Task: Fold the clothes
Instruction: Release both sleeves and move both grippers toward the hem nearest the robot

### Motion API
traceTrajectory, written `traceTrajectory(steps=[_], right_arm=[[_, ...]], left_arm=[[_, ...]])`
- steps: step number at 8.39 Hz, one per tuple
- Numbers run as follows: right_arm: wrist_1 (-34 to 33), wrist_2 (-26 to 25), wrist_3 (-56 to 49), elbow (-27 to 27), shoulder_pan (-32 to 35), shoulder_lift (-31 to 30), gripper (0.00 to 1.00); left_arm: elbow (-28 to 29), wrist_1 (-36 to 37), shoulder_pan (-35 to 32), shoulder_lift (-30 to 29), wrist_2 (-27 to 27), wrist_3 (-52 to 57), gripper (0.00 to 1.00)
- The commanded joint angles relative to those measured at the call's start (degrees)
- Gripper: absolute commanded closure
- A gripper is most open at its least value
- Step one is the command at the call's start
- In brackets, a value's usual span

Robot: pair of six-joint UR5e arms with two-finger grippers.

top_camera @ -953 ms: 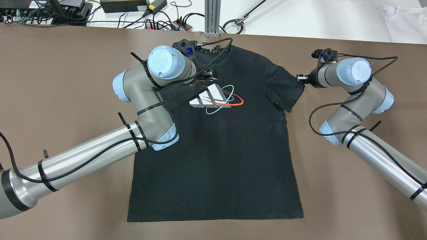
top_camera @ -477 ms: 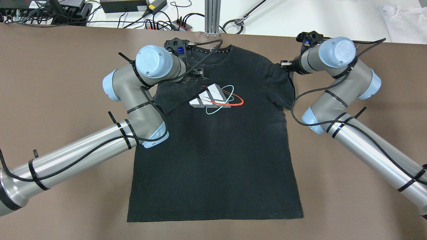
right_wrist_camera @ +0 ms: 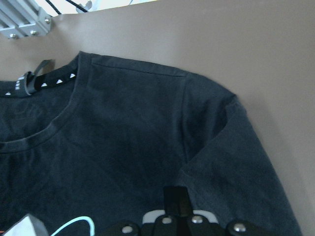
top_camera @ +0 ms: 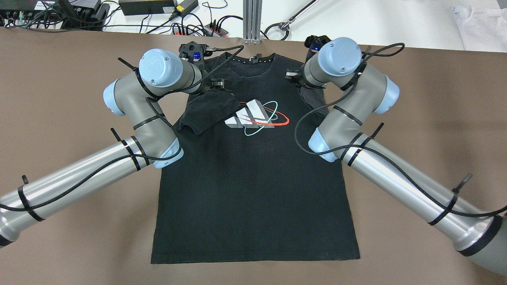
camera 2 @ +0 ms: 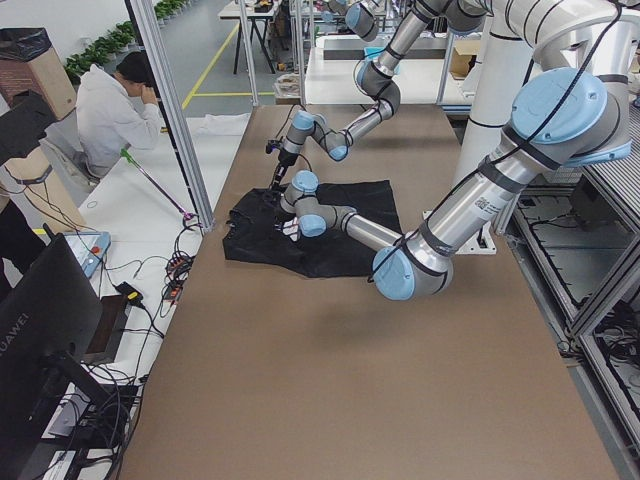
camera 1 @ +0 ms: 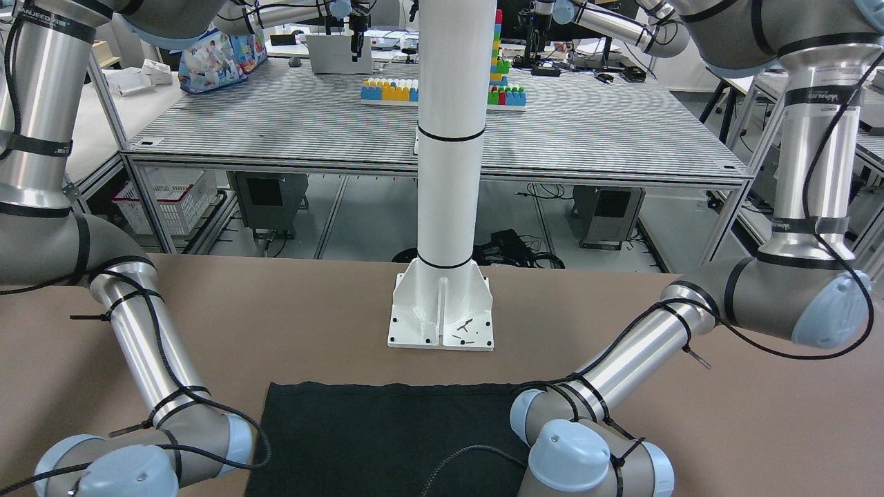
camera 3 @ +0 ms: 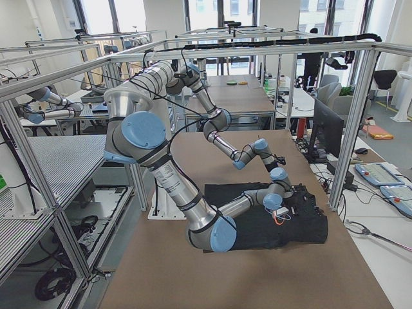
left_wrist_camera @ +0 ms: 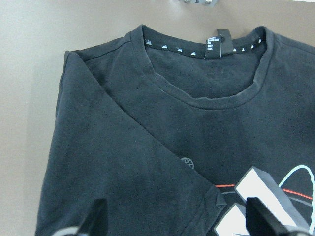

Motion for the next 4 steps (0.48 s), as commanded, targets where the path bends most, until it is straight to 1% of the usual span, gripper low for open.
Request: traceTrajectory(steps=[1, 2, 3, 4], right_arm=[[-4.9, -8.0, 4.8, -0.5, -5.1, 4.2, 1.0], [-4.7, -12.1, 5.1, -1.5, -6.5, 4.3, 1.0], [-4.3, -12.7, 4.9, -2.6, -6.8, 4.3, 0.95], [-4.2, -12.8, 4.3, -2.7, -6.8, 3.8, 0.05]], left_arm=[[0.0, -0.2, -0.4, 0.4, -0.5, 0.5, 0.0], [0.0, -0.2, -0.4, 0.4, -0.5, 0.5, 0.0], [0.0, -0.2, -0.4, 0.4, -0.5, 0.4, 0.0], [0.0, -0.2, -0.4, 0.4, -0.5, 0.4, 0.0]])
